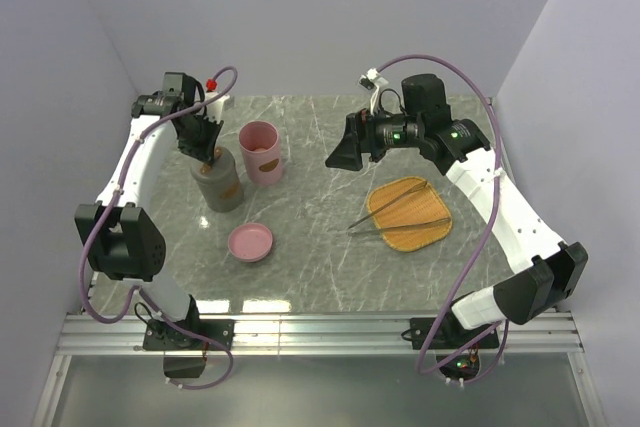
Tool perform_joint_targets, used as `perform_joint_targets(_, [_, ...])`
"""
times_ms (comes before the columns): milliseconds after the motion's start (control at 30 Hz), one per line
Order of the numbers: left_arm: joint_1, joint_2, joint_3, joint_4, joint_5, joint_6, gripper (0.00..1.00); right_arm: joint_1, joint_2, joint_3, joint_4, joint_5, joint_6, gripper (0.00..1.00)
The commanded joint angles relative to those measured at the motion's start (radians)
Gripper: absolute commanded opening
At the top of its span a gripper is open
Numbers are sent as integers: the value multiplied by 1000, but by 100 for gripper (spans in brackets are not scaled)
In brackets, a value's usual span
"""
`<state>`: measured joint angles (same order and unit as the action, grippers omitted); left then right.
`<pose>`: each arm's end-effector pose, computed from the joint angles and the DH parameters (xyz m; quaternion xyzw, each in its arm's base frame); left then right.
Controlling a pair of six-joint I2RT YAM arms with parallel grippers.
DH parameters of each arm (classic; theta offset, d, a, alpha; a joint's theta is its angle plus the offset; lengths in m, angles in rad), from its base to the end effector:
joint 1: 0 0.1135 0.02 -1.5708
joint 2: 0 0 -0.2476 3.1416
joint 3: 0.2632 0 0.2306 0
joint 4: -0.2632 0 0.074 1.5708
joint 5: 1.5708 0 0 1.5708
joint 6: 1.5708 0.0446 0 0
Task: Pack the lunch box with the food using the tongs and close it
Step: Put the lid back on the lunch box
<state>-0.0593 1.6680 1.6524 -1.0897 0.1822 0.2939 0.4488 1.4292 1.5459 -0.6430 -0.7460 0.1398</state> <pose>0.3195 -0.0271 0.3111 0.1909 0.9502 -0.0610 0.2385 0.2495 0.1538 0.3905 -0.3038 0.7695 0.4370 0.3529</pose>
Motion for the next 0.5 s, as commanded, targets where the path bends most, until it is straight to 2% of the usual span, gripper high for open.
perform_joint_targets(0, [4,6,-37,22,19,7,0,-7,-30,-1,26,-16,-5,97])
perform_joint_targets(333, [6,6,-137,57,31,10,1,-7,-39,-20,28,-19,-11,97])
perform_joint_targets(467, [6,-14,-117,45,37,-4,13,-4,-44,-36,39,-33,-19,97])
